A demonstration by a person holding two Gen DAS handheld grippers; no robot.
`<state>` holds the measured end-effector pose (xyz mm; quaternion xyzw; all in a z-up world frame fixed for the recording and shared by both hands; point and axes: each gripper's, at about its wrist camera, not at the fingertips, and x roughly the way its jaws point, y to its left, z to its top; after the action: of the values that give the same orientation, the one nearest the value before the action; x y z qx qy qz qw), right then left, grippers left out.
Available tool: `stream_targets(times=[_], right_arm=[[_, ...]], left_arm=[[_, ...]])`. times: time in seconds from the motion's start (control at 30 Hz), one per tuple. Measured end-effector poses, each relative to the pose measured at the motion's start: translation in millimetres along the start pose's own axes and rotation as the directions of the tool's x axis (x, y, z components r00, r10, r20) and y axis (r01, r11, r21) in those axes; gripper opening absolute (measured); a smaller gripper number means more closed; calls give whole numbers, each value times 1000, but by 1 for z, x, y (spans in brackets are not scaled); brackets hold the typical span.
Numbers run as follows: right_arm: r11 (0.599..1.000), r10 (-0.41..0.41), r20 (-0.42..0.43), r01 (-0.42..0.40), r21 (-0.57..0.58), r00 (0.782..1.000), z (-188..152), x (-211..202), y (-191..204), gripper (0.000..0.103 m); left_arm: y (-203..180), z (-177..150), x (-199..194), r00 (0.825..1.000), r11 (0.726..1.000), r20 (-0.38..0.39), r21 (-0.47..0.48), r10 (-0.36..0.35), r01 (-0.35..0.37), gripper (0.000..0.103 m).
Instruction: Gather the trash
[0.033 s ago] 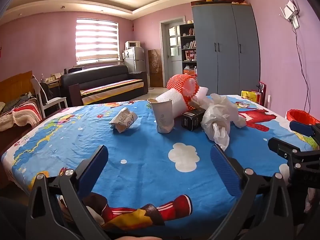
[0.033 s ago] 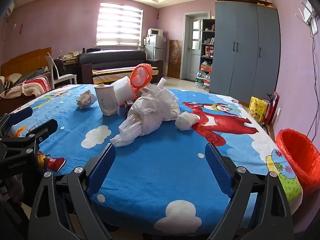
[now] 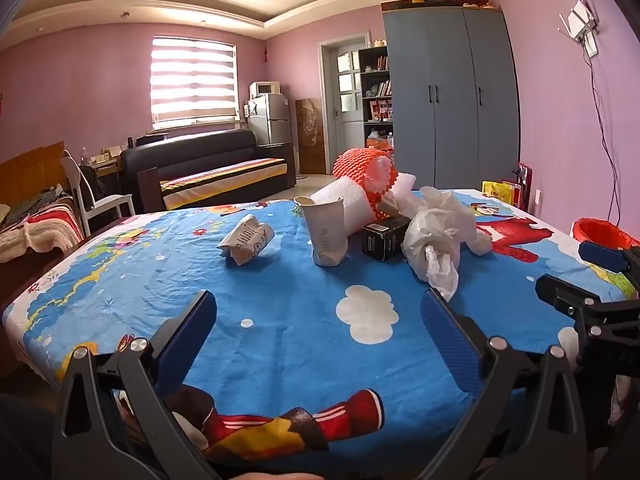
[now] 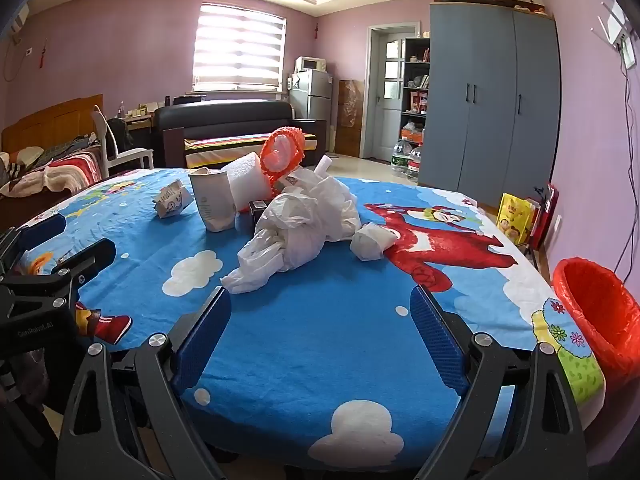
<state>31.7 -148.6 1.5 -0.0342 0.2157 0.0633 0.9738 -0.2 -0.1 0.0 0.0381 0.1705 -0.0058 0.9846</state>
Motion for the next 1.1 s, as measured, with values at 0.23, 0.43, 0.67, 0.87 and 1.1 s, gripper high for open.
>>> stream_targets(times=[0.23,0.43,0.67,0.87,1.1], right_arm=[[1000,1,4,-1,3,1000,-1,0,-1,85],[1000,2,5,-2,5,1000,-1,0,-1,85],[1000,3,4,-3,7,1000,-2,0,-2,85],[1000,4,0,-4,9,1000,-2,1,-2,85],[1000,4,0,-4,9,1000,-4,1,-1,85]], left_arm=[[4,1,-2,1000,1000,0,-7,5,-5,99],[-2,-1,3,1000,1000,-7,3,-1,1,99],[-2,-1,4,1000,1000,-9,6,-1,1,99],[0,0,2,1000,1000,-9,7,-1,1,99],[-2,-2,3,1000,1000,-8,12,-1,1,99]])
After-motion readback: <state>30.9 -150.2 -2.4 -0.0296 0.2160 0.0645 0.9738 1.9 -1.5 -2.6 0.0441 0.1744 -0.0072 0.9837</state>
